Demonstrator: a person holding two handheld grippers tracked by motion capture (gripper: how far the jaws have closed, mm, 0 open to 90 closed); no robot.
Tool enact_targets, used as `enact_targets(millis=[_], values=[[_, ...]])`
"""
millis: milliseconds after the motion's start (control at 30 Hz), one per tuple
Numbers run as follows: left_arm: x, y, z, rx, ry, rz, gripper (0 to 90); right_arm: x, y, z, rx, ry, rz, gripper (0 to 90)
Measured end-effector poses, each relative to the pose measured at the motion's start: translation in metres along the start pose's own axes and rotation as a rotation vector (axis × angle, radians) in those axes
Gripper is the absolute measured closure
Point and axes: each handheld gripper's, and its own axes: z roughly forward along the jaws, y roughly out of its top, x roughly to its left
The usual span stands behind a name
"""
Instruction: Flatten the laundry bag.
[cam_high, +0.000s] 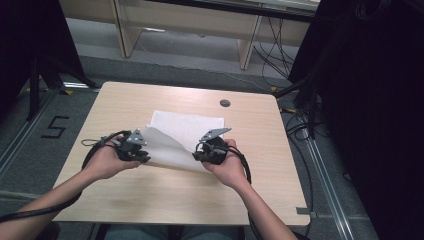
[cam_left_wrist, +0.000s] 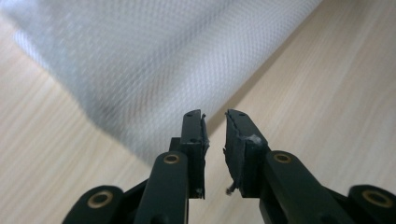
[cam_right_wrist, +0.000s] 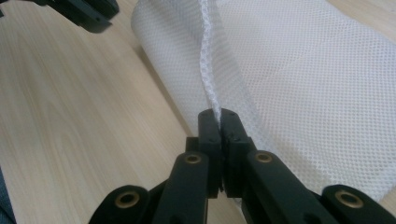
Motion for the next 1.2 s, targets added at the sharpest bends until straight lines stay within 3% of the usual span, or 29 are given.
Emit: enact_targets(millis=[67,133,233,333,400,467,500,600,667,800,900,1000,1033,1167,1200], values=[[0.0,-0.008,-0.005,0.003,0.002,-0.015,76.1,-0.001,-0.003,0.004,-0.025,-0.012,-0.032,89.6],[0.0,-0.012,-0.007,-0.006,0.002,-0.01,75.6,0.001,-0.004,0.004,-0.008,0.001,-0.012,89.6],[-0.004,-0.024,-0.014,-0.03,0.005,-0.044,72.7,0.003,-0.009,0.005,0.017,0.006,-0.014,89.6],[-0.004,-0.029,-0.018,-0.039,0.008,-0.045,69.9,0.006,-0.013,0.007,0.015,0.006,-0.015,89.6],[-0.002,-0.036,-0.022,-0.069,0.024,-0.096,67.5,0.007,-0.015,0.008,0.027,0.006,-0.022,89.6],[0.0,-0.04,-0.025,-0.086,0.026,-0.112,66.9,0.01,-0.017,0.01,0.024,0.014,-0.018,89.6],[0.001,-0.042,-0.025,-0.09,0.028,-0.123,66.4,0.011,-0.017,0.009,0.057,0.016,-0.017,89.6],[0.002,-0.044,-0.027,-0.105,0.034,-0.138,65.0,0.013,-0.02,0.012,0.039,0.019,-0.021,89.6],[0.004,-0.046,-0.03,-0.123,0.04,-0.144,61.0,0.015,-0.023,0.015,0.052,0.021,-0.046,89.6],[0.009,-0.049,-0.034,-0.136,0.046,-0.154,58.4,0.018,-0.025,0.015,0.086,0.029,-0.037,89.5],[0.014,-0.051,-0.038,-0.208,0.076,-0.19,52.5,0.021,-0.03,0.017,0.095,0.038,-0.037,89.4],[0.016,-0.05,-0.041,-0.239,0.092,-0.19,51.1,0.022,-0.032,0.018,0.102,0.046,-0.039,89.5],[0.016,-0.049,-0.043,-0.267,0.105,-0.208,51.1,0.025,-0.034,0.02,0.1,0.052,-0.03,89.4],[0.018,-0.048,-0.045,-0.275,0.098,-0.216,51.2,0.026,-0.035,0.021,0.122,0.055,-0.045,89.4],[0.018,-0.048,-0.045,-0.277,0.105,-0.215,51.1,0.027,-0.036,0.023,0.107,0.063,-0.044,89.4]])
